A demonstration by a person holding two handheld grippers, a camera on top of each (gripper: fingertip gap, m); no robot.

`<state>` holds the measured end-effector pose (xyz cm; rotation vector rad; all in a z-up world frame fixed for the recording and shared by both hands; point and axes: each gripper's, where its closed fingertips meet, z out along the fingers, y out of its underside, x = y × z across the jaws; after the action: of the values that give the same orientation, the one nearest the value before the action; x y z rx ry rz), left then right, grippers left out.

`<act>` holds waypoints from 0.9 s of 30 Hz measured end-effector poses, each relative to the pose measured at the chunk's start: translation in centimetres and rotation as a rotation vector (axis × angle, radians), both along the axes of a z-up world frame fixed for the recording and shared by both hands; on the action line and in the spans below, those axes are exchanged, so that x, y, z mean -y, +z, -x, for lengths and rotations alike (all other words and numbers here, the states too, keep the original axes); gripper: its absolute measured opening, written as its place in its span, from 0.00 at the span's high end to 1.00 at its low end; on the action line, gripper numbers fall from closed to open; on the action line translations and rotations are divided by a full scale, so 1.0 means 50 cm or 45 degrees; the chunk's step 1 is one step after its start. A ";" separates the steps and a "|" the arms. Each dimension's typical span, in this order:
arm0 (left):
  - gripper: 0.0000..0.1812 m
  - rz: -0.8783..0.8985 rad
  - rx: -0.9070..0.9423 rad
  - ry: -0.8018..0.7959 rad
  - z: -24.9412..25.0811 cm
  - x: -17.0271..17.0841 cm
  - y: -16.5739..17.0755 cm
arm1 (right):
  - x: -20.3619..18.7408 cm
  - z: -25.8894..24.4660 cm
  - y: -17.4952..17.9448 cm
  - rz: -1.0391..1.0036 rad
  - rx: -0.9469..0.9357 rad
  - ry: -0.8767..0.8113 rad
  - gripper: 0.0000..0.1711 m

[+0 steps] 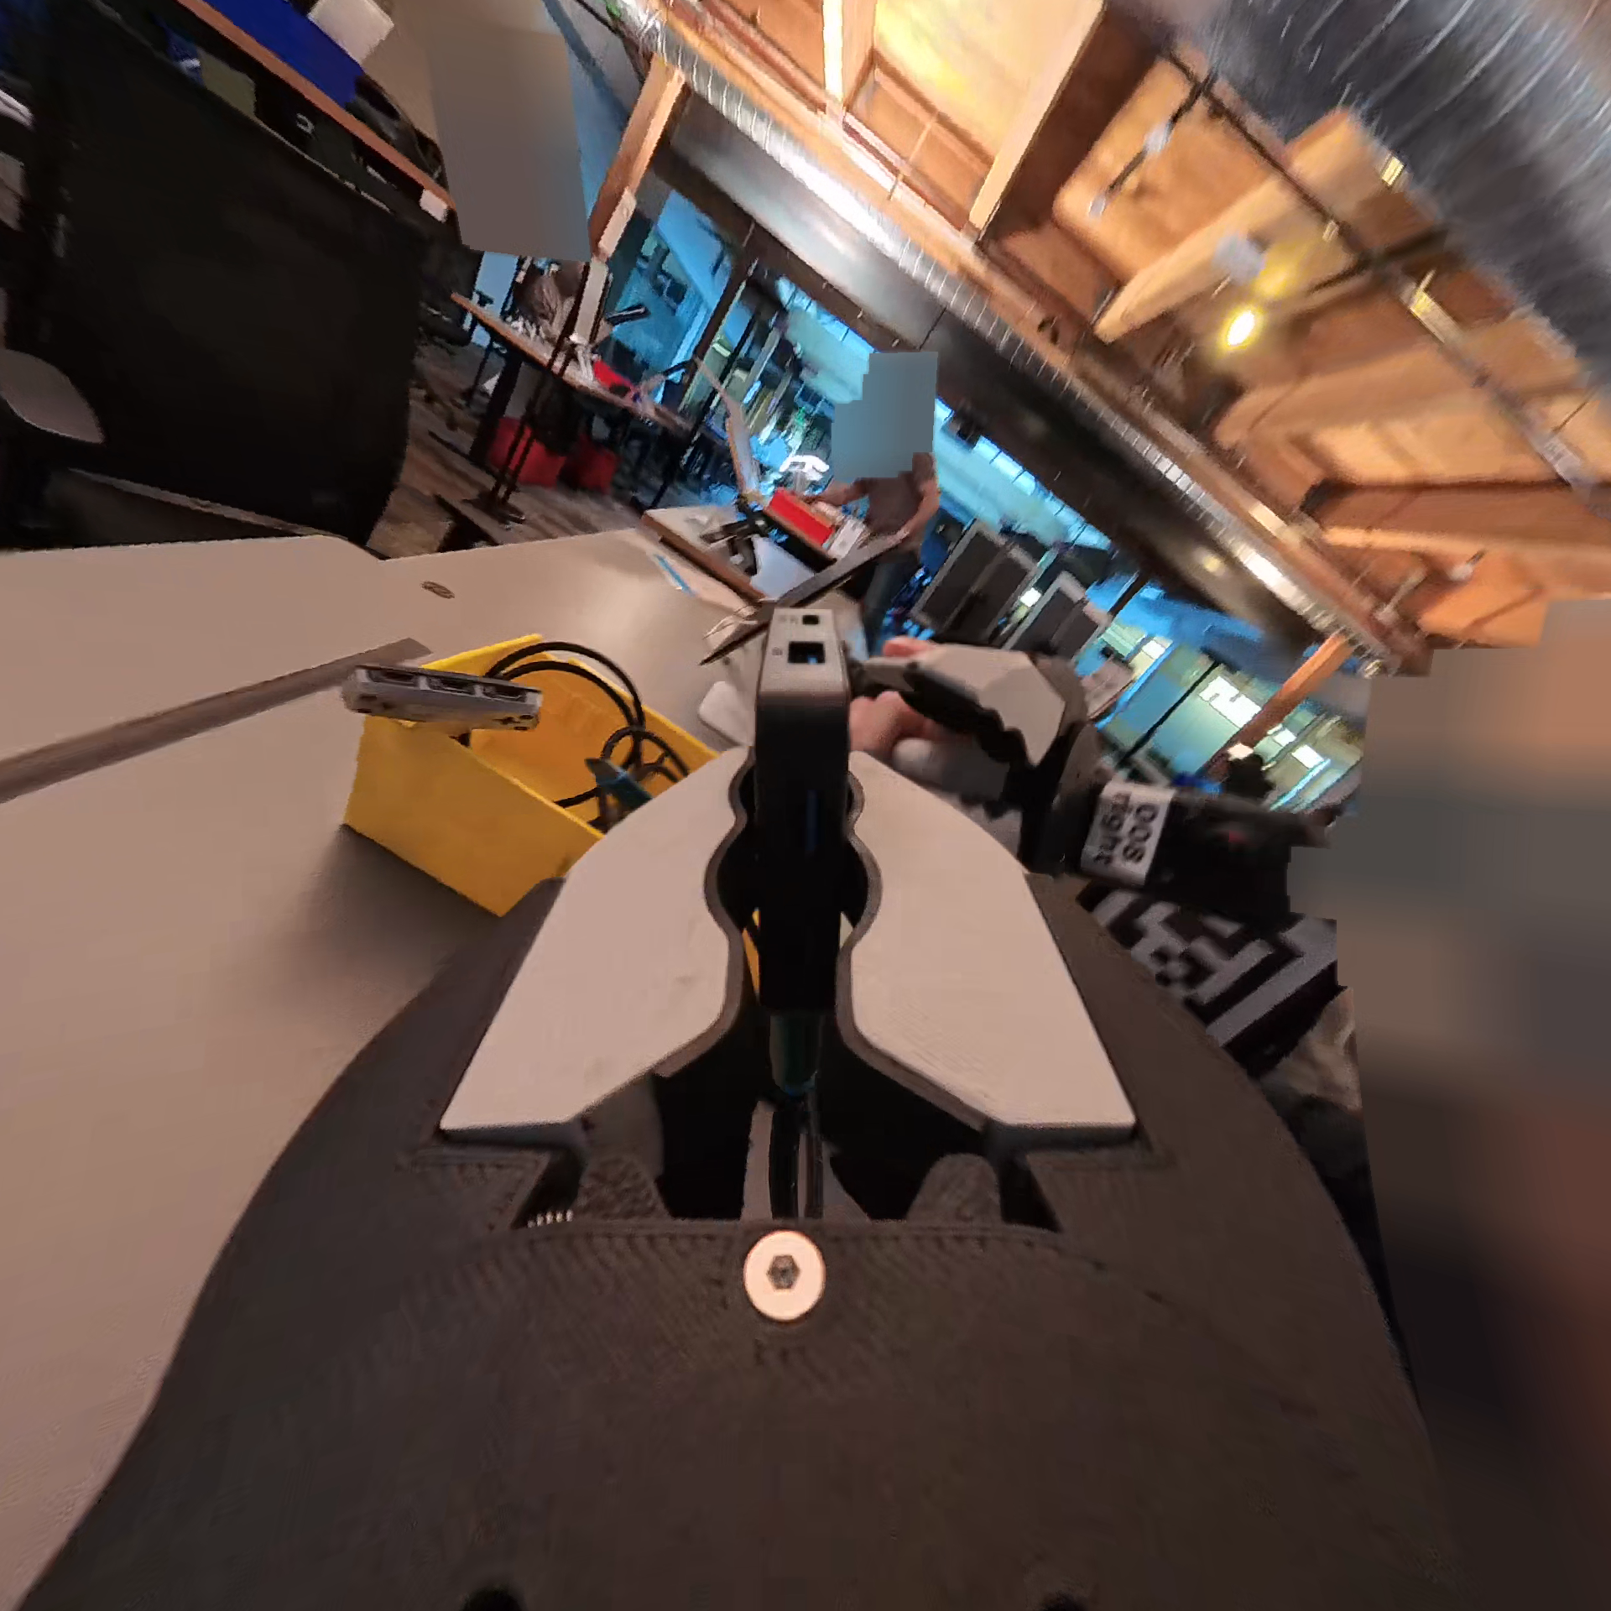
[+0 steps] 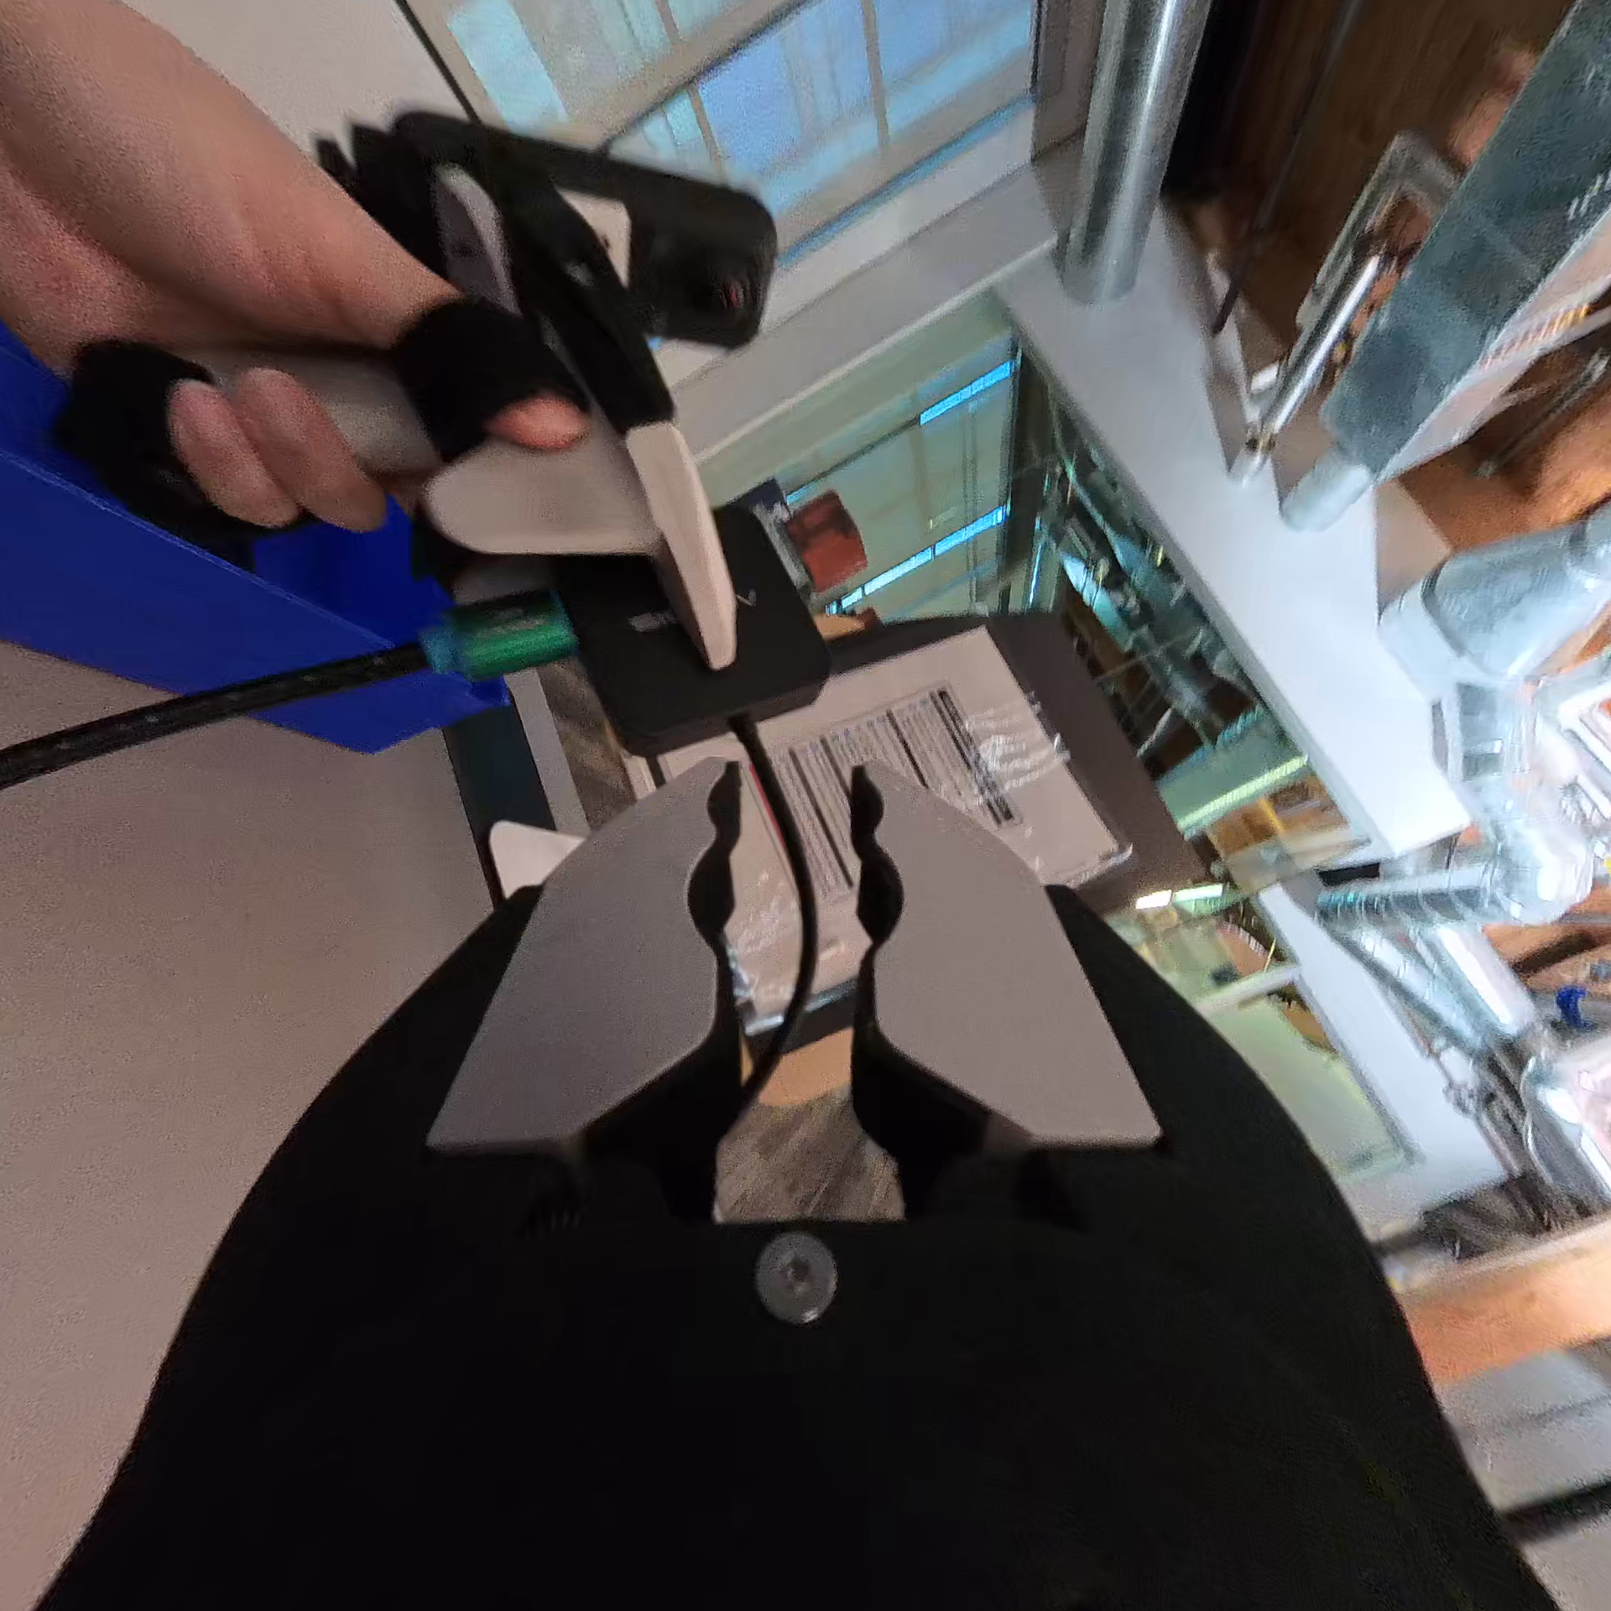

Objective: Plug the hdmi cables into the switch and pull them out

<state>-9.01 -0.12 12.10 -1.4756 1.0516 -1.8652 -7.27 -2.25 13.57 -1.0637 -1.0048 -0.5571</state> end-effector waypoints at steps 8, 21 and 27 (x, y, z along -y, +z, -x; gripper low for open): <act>0.92 0.309 0.007 -0.112 -0.014 0.010 -0.014 | -0.026 0.047 -0.074 -0.294 0.582 -0.160 0.80; 0.82 0.016 0.135 -0.044 -0.007 -0.008 0.016 | -0.002 -0.003 -0.048 -0.073 0.374 -0.076 0.90; 0.70 -1.202 0.181 0.447 0.039 0.012 0.039 | 0.041 -0.021 -0.054 0.241 0.202 0.157 0.90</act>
<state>-10.96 -0.70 14.07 -0.8615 1.2461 -0.9643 -6.22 -4.29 10.86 -1.1277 -1.2736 -0.4576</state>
